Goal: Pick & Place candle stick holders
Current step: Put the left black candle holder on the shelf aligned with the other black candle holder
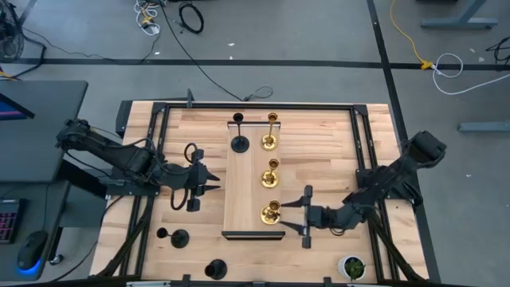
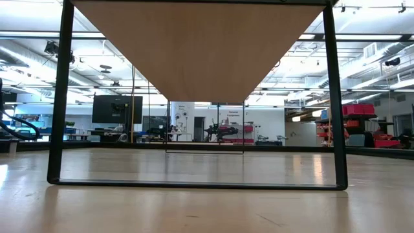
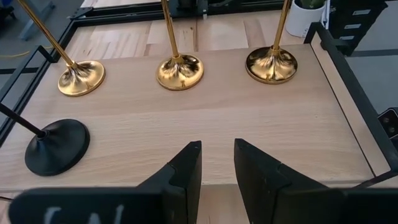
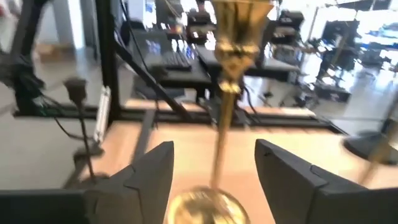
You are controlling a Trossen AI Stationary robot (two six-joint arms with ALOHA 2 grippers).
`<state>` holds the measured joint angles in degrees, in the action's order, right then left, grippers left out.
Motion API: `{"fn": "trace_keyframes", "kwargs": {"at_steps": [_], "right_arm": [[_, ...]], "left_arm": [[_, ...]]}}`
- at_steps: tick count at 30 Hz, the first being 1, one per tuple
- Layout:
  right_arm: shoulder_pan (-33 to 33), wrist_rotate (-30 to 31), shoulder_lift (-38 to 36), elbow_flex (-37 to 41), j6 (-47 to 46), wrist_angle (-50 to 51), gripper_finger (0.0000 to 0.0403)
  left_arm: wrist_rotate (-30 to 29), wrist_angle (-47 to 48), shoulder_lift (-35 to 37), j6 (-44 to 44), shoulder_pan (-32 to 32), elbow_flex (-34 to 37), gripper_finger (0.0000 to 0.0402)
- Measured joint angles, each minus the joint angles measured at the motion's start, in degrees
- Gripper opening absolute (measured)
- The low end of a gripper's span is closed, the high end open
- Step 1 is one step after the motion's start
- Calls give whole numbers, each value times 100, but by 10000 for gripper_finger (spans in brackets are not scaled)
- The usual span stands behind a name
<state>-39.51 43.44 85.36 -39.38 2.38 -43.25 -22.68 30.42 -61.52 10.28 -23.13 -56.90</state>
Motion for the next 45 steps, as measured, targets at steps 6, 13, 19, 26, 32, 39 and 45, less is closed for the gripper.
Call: {"fn": "trace_keyframes", "kwargs": {"at_steps": [6,13,19,26,32,39,45], "right_arm": [[-403,542,-730,0,-589,1728,215],[-720,500,-1331,2,-1906,3517,201],[-767,437,-1349,2,-2393,3811,196],[-765,245,-1349,2,-2471,3825,196],[-765,196,-1349,2,-2591,3825,196],[-765,66,-1346,2,-2598,3821,196],[-765,64,-1346,2,-2590,3819,196]], "left_arm": [[1,252,2,164,-1,0,96],[443,763,6,590,1,0,96],[990,1944,15,1434,-33,0,96],[841,3184,61,2387,-843,0,96],[-65,3302,289,3153,-2159,0,96],[-1239,3710,389,4463,-3698,54,96],[-1812,3673,382,5653,-4848,610,96]]}}
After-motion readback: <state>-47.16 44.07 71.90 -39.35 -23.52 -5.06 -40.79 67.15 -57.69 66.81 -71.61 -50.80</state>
